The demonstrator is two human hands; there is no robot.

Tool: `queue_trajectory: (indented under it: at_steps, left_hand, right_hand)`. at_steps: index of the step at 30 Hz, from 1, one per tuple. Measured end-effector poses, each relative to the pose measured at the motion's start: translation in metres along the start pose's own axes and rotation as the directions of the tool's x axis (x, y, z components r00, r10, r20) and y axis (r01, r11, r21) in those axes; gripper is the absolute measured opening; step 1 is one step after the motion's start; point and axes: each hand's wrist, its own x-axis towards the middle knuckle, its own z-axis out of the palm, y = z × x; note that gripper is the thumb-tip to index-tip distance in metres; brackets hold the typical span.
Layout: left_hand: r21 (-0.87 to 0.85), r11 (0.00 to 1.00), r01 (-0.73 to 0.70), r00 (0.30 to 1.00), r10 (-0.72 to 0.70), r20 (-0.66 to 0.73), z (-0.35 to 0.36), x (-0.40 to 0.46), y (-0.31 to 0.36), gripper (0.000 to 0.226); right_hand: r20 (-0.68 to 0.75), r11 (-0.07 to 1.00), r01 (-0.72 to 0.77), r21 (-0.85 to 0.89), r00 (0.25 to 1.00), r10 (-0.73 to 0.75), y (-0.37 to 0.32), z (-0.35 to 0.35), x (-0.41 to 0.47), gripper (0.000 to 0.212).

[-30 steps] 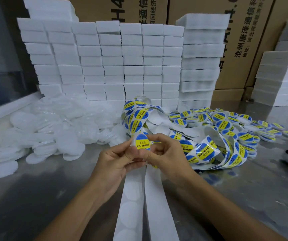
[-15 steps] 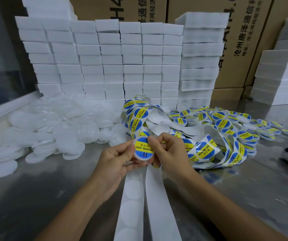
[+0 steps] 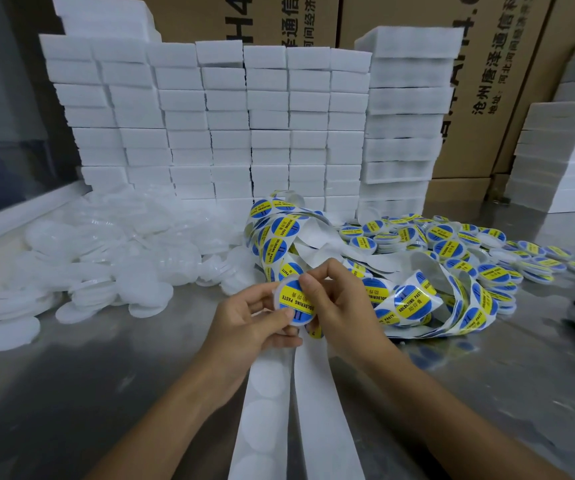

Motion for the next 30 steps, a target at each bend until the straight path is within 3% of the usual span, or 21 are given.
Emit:
queue_trajectory:
  at_steps: [3,5,8,13,18,20,23,26,30]
  left_hand:
    - [-0.034,0.999,-0.014,0.996,0.011,-0.088,0.001,0.0,0.002,0.028]
    - [-0.021,0.999,-0.026,0.986,0.022,-0.167,-0.001,0.001,0.002,0.034]
    - [-0.002,0.999,-0.04,0.969,0.038,-0.244,-0.006,0.003,0.003,0.023]
    - [0.004,0.999,-0.039,0.965,0.039,-0.258,-0.005,0.002,0.006,0.011]
    - [0.064,0.997,-0.049,0.976,0.061,-0.208,0.0,0.002,0.003,0.032]
    - [0.259,0.964,-0.055,0.972,0.11,-0.205,-0.002,0.002,-0.004,0.033]
    - [0.616,0.785,-0.071,0.971,0.196,-0.138,-0.006,0.004,-0.017,0.052]
    - [0.701,0.707,-0.093,0.977,0.2,-0.072,-0.006,0.005,-0.027,0.061]
    - [0.727,0.681,-0.091,0.985,0.171,-0.037,-0.005,0.005,-0.032,0.047]
  right_hand:
    - [0.018,1.0,0.017,-0.014,1.0,-0.017,-0.001,0.0,-0.001,0.008]
    - [0.048,0.999,0.032,-0.041,0.998,-0.03,-0.002,0.001,-0.001,0.016]
    - [0.061,0.982,0.12,-0.148,0.992,-0.112,-0.002,0.002,-0.003,0.032]
    - [0.151,0.902,0.288,-0.322,0.956,-0.251,-0.005,-0.006,-0.002,0.055]
    - [0.117,0.924,0.187,-0.332,0.981,-0.157,-0.006,-0.007,-0.003,0.034]
    - [0.009,0.939,0.146,-0.311,0.988,-0.151,-0.006,-0.012,0.002,0.028]
    - [-0.186,0.929,0.113,-0.351,0.964,-0.187,-0.006,-0.035,0.023,0.02]
    - [-0.301,0.861,0.005,-0.509,0.936,-0.183,-0.003,-0.071,0.06,0.012]
    - [-0.308,0.691,-0.171,-0.702,0.948,-0.079,0.014,-0.115,0.105,0.026]
